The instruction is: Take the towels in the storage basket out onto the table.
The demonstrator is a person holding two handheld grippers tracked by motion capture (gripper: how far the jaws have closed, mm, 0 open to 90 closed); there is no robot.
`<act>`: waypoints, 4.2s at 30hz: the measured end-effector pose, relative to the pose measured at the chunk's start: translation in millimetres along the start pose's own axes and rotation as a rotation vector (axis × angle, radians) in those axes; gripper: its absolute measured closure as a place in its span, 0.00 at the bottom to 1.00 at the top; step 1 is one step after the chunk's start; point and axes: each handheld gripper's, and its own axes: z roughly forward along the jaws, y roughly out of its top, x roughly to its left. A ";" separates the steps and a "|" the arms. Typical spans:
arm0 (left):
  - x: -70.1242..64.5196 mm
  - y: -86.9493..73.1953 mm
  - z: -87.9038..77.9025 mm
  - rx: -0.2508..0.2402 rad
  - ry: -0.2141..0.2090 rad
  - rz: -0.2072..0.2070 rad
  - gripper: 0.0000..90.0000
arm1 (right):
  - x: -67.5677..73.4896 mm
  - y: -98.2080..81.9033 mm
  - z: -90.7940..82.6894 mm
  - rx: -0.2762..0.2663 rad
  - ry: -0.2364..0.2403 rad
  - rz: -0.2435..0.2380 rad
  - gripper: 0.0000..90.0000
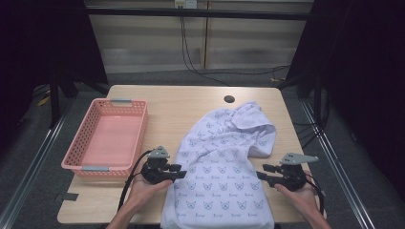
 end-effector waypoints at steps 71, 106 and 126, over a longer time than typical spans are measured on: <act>23.6 3.2 17.2 0.031 0.011 -0.015 0.71 | -12.5 -6.4 -11.4 0.033 -0.066 -0.008 0.67; 19.9 -5.5 7.1 0.025 0.097 -0.004 0.70 | -0.4 36.0 85.1 0.120 -0.050 -0.088 0.84; -38.4 -33.2 -12.3 0.092 -0.069 0.051 0.87 | 39.6 -28.9 -15.0 0.153 0.055 -0.057 0.74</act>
